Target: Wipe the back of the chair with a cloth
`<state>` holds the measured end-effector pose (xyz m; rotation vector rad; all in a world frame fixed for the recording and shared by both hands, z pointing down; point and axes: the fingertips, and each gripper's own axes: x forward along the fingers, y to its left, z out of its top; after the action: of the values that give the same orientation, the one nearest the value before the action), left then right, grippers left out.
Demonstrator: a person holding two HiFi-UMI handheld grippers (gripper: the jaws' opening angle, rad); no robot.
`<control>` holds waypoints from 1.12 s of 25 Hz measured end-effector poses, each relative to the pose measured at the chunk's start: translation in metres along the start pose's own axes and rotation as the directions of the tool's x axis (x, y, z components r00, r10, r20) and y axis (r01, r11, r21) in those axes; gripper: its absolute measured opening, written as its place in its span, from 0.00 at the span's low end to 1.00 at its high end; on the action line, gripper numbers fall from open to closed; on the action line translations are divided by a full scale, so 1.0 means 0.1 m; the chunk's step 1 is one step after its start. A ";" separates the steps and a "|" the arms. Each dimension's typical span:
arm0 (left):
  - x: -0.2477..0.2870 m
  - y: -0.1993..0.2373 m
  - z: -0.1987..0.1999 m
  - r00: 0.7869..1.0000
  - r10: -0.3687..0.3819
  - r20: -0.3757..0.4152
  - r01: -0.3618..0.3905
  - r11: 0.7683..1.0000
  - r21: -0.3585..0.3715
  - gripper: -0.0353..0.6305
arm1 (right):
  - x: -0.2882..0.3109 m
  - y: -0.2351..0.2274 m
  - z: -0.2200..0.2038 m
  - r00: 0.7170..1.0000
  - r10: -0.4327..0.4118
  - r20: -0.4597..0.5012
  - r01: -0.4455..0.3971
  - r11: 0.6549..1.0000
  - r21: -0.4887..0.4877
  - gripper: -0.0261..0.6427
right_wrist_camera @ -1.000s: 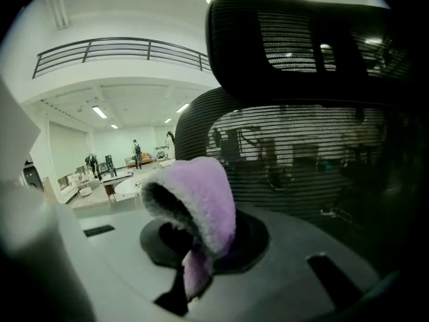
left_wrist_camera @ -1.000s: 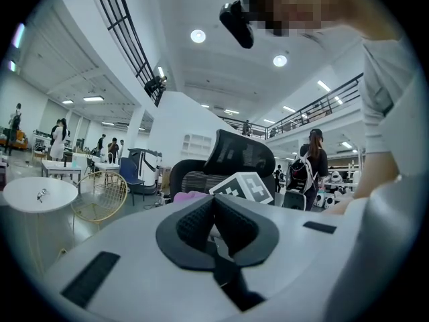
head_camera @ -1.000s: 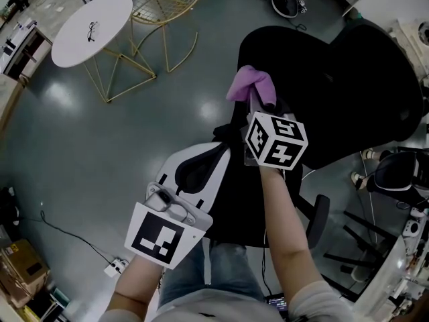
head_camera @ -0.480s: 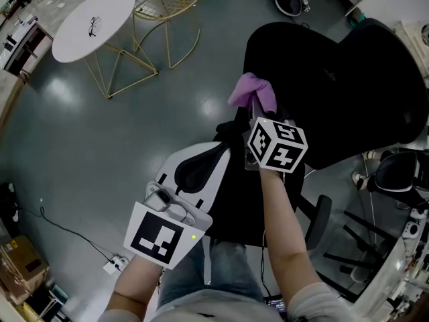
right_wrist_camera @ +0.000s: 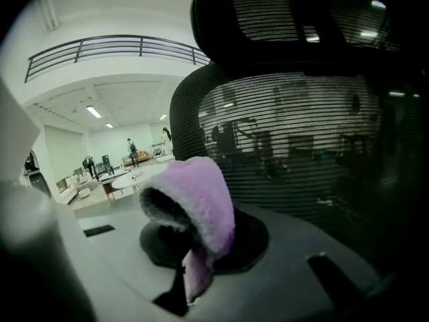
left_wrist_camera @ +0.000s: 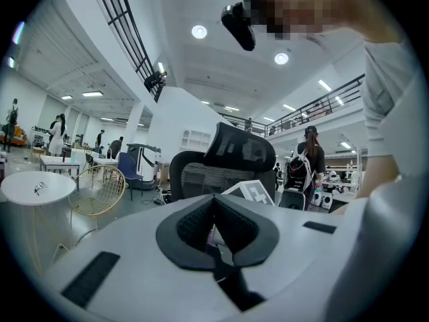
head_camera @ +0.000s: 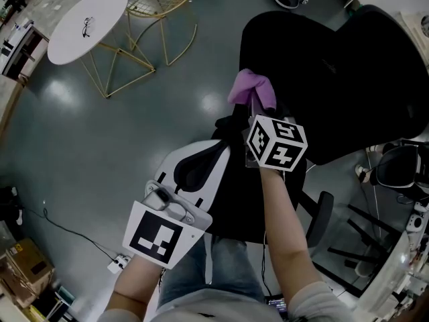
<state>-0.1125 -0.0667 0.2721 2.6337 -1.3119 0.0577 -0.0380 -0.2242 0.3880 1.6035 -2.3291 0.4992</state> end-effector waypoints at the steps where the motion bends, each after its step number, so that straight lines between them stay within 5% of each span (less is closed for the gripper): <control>1: 0.02 -0.01 -0.01 1.000 -0.003 -0.002 0.003 1.000 0.000 0.07 | -0.01 -0.04 0.00 1.000 -0.004 0.004 0.004 1.000 0.006 0.11; 28: 0.66 -0.75 -0.05 0.986 -0.165 -0.037 0.166 0.986 0.019 0.07 | -0.66 -1.43 -0.04 0.976 -0.213 0.043 0.205 0.969 0.138 0.11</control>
<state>-0.0130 -0.0736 0.2734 2.7362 -1.0833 0.0947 0.1188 -0.2139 0.3829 1.9228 -2.1718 0.5772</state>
